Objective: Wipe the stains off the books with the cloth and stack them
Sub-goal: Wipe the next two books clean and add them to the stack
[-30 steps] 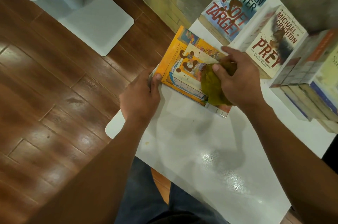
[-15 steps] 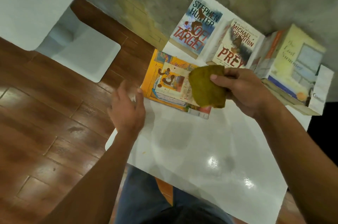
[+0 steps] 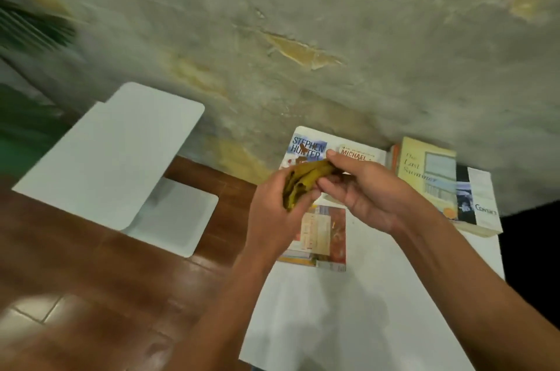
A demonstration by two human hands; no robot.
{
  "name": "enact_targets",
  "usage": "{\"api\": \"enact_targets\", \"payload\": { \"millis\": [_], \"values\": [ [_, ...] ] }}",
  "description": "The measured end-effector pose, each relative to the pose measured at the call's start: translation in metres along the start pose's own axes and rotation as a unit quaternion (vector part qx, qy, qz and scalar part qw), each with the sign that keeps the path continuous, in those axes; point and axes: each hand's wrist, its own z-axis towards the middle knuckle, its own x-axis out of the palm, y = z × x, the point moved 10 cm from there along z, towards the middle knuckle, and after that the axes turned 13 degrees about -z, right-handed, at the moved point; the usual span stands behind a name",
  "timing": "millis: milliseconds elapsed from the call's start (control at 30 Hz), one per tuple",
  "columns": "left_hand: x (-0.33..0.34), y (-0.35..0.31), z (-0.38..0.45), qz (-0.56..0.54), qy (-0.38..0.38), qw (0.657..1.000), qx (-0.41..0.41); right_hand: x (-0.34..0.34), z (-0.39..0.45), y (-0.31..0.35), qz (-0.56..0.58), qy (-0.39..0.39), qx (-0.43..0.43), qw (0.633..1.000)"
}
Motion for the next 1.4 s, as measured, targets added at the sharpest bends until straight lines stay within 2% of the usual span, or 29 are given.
{"api": "enact_targets", "payload": {
  "millis": [67, 100, 200, 267, 400, 500, 700, 733, 833, 900, 1000, 1100, 1167, 1267, 1300, 1400],
  "values": [
    [-0.004, -0.007, 0.006, -0.070, -0.024, 0.997, -0.032, -0.003, -0.009, 0.007, -0.013, -0.012, -0.019, 1.000],
    [-0.004, -0.012, 0.009, -0.092, -0.027, 0.994, -0.042, -0.007, -0.012, 0.012, -0.063, -0.025, -0.039, 0.997],
    [-0.003, -0.021, 0.011, -0.108, -0.031, 0.992, -0.051, -0.018, -0.022, 0.017, -0.197, -0.057, -0.085, 0.975],
    [-0.001, -0.025, 0.010, -0.107, -0.034, 0.992, -0.055, -0.019, -0.031, 0.019, -0.229, -0.075, -0.101, 0.965],
    [0.006, -0.034, 0.007, -0.099, -0.015, 0.993, -0.057, -0.016, -0.043, 0.022, -0.149, -0.109, -0.140, 0.973],
    [0.012, -0.038, 0.004, -0.124, 0.009, 0.990, -0.072, -0.021, -0.048, 0.027, -0.176, -0.154, -0.196, 0.952],
    [0.027, -0.056, 0.000, -0.214, 0.158, 0.961, -0.072, -0.028, -0.056, 0.033, -0.079, -0.142, -0.207, 0.965],
    [0.027, -0.057, 0.000, -0.208, 0.154, 0.963, -0.077, -0.028, -0.056, 0.034, -0.069, -0.137, -0.199, 0.968],
    [0.018, -0.066, 0.012, -0.178, 0.076, 0.978, -0.079, -0.029, -0.062, 0.041, -0.056, -0.106, -0.182, 0.976],
    [0.011, -0.073, 0.022, -0.172, 0.040, 0.981, -0.078, -0.035, -0.068, 0.047, -0.093, -0.092, -0.173, 0.976],
    [0.003, -0.089, 0.040, -0.182, 0.031, 0.978, -0.100, -0.049, -0.085, 0.066, -0.166, -0.087, -0.177, 0.966],
    [0.002, -0.104, 0.056, -0.172, 0.058, 0.977, -0.111, -0.052, -0.101, 0.085, -0.280, -0.067, -0.205, 0.935],
    [0.005, -0.114, 0.065, -0.178, 0.083, 0.973, -0.122, -0.056, -0.106, 0.095, -0.307, -0.067, -0.236, 0.919],
    [0.013, -0.127, 0.075, -0.226, 0.097, 0.958, -0.146, -0.068, -0.108, 0.110, -0.338, -0.126, -0.287, 0.887],
    [0.017, -0.131, 0.076, -0.243, 0.098, 0.952, -0.157, -0.073, -0.108, 0.112, -0.367, -0.160, -0.288, 0.870],
    [0.033, -0.142, 0.081, -0.253, 0.104, 0.947, -0.171, -0.070, -0.126, 0.122, -0.478, -0.283, -0.322, 0.767]
  ]
}}
